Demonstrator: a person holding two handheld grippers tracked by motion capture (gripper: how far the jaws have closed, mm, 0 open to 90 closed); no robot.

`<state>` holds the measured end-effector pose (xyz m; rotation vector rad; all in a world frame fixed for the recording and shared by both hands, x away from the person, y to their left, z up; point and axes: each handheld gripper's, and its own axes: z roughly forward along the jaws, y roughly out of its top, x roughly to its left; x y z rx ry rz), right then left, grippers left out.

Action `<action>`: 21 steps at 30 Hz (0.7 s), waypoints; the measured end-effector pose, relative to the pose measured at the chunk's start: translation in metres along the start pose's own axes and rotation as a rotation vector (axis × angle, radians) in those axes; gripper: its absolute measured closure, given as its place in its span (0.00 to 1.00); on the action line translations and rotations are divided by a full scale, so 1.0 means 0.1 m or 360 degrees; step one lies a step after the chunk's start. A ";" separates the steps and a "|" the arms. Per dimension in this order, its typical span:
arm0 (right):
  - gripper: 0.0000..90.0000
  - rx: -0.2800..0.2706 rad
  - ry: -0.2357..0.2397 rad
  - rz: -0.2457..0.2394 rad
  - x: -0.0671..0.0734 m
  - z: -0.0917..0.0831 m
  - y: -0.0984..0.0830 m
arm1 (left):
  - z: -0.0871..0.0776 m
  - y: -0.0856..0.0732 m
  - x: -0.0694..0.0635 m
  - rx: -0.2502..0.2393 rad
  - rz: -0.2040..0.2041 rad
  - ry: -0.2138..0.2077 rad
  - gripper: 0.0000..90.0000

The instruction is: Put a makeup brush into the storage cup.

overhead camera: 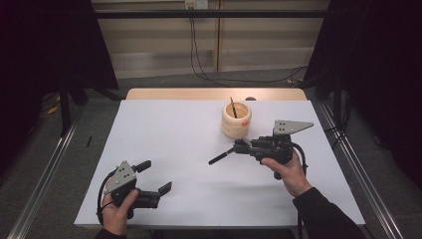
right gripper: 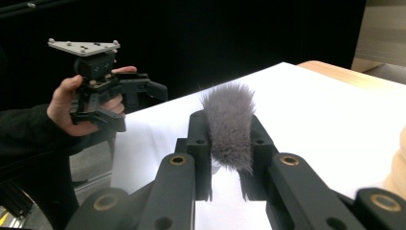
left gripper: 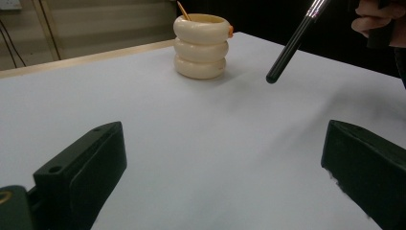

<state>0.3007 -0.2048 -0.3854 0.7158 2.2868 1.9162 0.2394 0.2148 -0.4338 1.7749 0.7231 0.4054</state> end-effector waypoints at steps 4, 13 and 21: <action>0.85 -0.0007 -0.0023 0.0016 -0.04 -0.03 0.03 | 0.00 0.00 0.00 0.0000 0.0003 0.0000 0.02; 0.85 0.0009 -0.0082 0.0020 -0.15 -0.07 0.10 | -0.01 -0.01 0.00 0.0002 0.0013 -0.0001 0.02; 0.85 0.0006 -0.0119 0.0018 -0.21 -0.11 0.18 | -0.01 -0.01 0.00 0.0002 0.0014 0.0002 0.02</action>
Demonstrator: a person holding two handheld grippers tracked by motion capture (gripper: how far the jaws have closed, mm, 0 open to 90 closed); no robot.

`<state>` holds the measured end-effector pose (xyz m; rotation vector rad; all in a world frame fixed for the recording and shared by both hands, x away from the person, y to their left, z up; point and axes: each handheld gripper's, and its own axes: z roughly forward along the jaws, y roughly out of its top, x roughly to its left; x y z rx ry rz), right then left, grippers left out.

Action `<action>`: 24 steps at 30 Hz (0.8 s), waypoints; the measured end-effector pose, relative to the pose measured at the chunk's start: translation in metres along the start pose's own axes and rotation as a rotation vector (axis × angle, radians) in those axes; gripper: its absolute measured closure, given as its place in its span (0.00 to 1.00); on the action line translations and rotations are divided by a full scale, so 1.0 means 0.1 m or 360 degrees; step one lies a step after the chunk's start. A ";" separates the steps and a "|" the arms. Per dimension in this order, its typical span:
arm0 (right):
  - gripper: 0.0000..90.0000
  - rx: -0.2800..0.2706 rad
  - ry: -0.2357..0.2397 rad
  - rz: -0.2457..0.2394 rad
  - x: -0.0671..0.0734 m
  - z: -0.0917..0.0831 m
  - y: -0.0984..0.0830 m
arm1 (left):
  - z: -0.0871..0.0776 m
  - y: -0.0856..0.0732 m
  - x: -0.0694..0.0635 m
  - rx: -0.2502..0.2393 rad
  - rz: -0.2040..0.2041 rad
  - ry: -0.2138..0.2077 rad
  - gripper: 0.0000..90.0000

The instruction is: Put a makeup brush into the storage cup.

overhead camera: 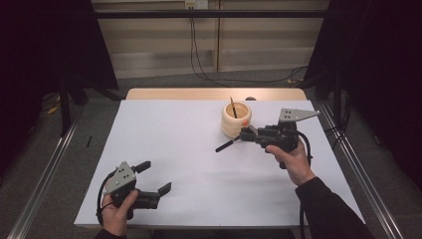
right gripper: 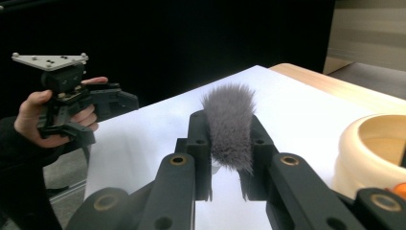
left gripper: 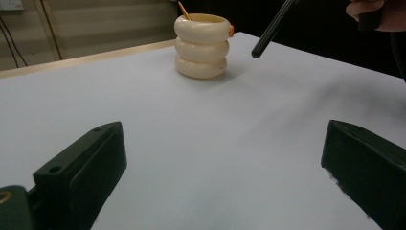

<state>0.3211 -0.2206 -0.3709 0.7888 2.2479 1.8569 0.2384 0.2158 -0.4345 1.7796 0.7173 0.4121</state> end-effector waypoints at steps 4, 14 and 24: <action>0.85 0.0011 -0.0021 0.0004 -0.05 -0.02 0.05 | 0.00 0.00 0.00 -0.0004 -0.0002 0.0006 0.02; 0.85 0.0010 -0.0080 -0.0008 -0.14 -0.10 0.21 | 0.00 0.00 0.00 -0.0005 -0.0006 0.0001 0.02; 0.85 0.0000 -0.0122 -0.0019 -0.19 -0.09 0.33 | 0.00 -0.01 0.01 -0.0002 0.0009 0.0001 0.02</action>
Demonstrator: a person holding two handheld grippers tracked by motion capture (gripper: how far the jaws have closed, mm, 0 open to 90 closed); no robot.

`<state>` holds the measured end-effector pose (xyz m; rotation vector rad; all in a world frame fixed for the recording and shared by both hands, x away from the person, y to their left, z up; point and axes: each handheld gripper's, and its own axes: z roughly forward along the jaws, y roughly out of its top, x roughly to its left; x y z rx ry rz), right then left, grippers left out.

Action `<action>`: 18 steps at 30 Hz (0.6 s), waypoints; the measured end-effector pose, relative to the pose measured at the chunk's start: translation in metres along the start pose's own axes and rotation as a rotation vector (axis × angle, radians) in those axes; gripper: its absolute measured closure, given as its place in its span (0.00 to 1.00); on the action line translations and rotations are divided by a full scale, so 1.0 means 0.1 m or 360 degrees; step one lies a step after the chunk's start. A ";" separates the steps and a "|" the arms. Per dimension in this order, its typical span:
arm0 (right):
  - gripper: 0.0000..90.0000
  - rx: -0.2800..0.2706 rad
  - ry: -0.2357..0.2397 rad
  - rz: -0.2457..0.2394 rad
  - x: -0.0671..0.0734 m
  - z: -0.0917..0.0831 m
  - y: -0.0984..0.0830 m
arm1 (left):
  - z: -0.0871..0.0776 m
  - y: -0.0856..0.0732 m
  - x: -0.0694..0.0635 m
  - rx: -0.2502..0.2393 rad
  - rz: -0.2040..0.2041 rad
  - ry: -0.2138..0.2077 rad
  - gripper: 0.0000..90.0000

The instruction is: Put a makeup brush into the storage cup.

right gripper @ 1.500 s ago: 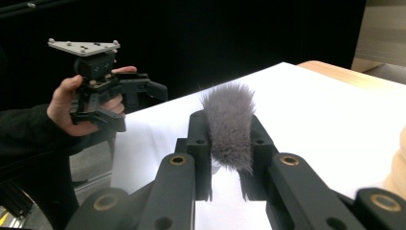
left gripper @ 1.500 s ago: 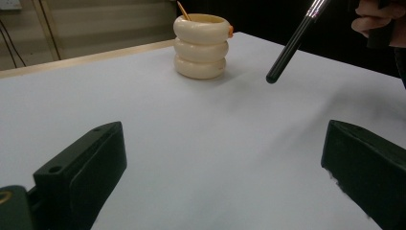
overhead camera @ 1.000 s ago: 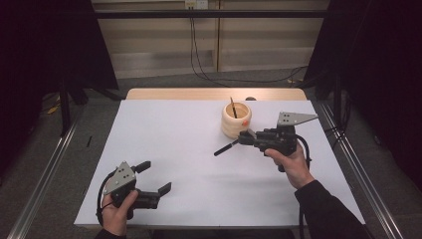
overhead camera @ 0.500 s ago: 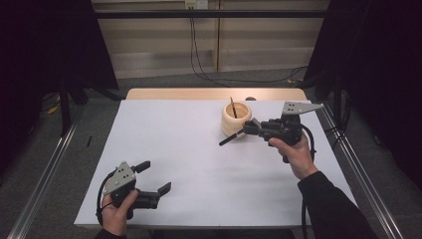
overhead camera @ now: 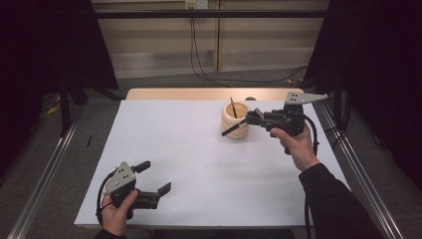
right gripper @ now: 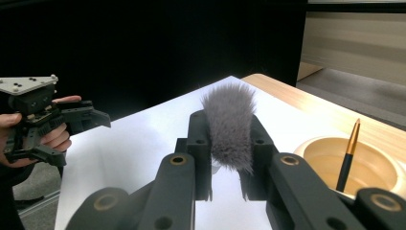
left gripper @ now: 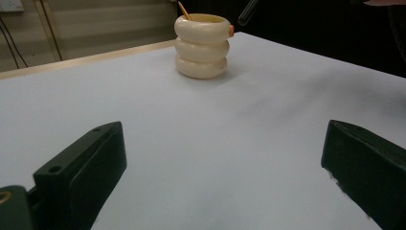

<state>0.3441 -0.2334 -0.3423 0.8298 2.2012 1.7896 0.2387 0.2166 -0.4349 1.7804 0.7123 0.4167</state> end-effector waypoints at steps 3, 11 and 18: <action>0.85 0.0003 -0.0017 0.0001 -0.03 0.00 0.03 | 0.00 0.00 0.00 0.0001 0.0003 0.0000 0.02; 0.85 0.0004 -0.0053 0.0013 -0.12 0.01 0.10 | 0.00 0.00 0.00 0.0004 0.0005 -0.0005 0.02; 0.85 -0.0001 -0.0084 0.0016 -0.18 0.00 0.16 | 0.00 0.00 0.00 -0.0001 -0.0005 -0.0002 0.02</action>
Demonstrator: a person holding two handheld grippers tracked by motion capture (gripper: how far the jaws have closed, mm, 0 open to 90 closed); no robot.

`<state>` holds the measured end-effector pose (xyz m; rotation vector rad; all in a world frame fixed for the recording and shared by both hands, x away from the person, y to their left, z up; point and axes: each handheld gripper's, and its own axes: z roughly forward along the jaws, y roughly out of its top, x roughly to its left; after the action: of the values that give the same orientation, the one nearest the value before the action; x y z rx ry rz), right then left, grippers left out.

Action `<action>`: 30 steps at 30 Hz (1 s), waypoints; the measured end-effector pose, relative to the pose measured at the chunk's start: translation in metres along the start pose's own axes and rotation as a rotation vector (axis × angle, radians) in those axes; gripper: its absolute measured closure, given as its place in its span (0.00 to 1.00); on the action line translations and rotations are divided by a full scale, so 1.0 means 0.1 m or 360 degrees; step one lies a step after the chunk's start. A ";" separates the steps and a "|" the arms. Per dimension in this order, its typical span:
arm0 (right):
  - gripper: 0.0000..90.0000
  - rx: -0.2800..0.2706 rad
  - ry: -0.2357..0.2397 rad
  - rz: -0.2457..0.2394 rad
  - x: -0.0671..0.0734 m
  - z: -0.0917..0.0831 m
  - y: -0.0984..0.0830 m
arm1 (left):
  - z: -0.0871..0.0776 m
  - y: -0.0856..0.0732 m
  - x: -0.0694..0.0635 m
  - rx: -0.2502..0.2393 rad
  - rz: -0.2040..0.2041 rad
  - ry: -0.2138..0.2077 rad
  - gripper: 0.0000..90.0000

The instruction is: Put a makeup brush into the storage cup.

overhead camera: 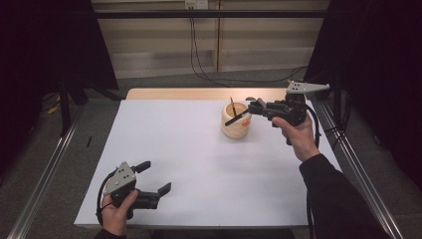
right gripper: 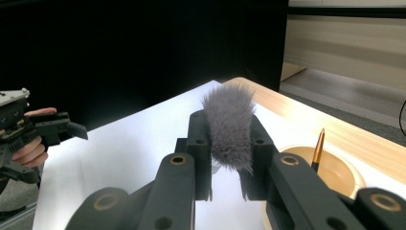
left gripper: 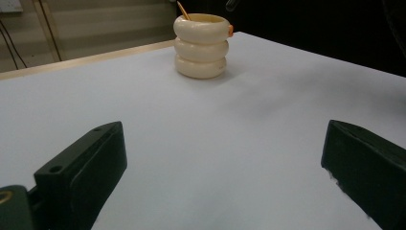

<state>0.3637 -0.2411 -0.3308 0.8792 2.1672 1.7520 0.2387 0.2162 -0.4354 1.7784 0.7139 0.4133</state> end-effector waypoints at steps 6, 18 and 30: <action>0.85 0.0008 -0.0035 -0.0009 -0.04 0.00 0.07 | 0.00 0.00 0.00 0.0001 0.0003 -0.0004 0.02; 0.85 0.0029 -0.0119 -0.0032 -0.14 0.01 0.22 | 0.00 0.00 0.01 0.0001 0.0015 -0.0009 0.02; 0.85 0.0120 -0.0255 -0.0033 -0.30 0.04 0.30 | 0.00 0.00 0.01 -0.0005 0.0014 -0.0010 0.02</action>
<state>0.3990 -0.2512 -0.3090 0.9757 2.1422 1.5421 0.2392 0.2171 -0.4353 1.7798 0.7009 0.4147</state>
